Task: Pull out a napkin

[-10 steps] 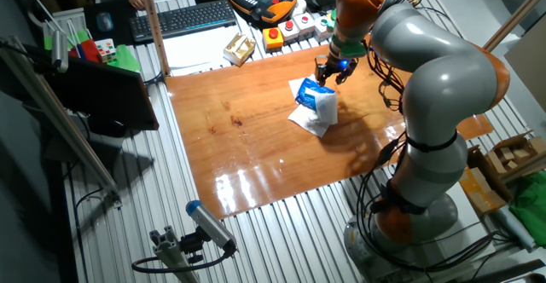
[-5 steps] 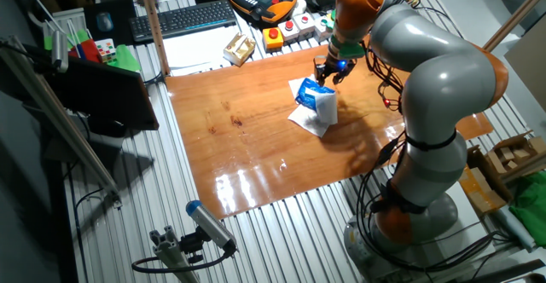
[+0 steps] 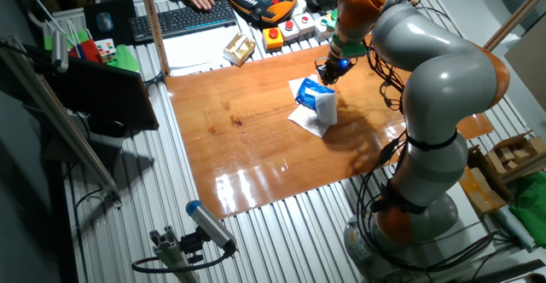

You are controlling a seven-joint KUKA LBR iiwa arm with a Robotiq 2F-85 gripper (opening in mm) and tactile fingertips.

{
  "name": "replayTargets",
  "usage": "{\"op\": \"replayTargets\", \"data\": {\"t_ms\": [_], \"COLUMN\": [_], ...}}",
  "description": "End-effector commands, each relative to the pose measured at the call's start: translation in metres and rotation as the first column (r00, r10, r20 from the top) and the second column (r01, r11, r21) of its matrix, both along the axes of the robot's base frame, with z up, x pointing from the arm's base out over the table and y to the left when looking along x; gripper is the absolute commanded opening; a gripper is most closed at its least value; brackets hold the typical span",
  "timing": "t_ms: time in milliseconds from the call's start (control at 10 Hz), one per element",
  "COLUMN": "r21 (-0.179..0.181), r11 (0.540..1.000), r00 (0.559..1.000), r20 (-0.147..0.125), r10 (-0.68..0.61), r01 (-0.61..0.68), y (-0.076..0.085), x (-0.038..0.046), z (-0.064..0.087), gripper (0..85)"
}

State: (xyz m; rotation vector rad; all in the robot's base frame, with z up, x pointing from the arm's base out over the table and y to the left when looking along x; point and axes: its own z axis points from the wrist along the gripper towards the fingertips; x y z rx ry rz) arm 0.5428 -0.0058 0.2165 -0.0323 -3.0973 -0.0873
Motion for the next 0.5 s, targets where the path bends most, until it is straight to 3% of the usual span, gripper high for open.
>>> {"op": "replayTargets", "data": {"t_ms": [0,400], "r21": [-0.005,-0.021], "r11": [1.0,1.0], "r00": [1.0,1.0], "r20": [0.001,-0.008], "r10": [0.001,0.008], "r01": [-0.001,-0.008], "y": [-0.0001,-0.0003], "x": [-0.0001,0.0001], "z": [-0.0001,-0.0007], "gripper": [0.7,0.7]}}
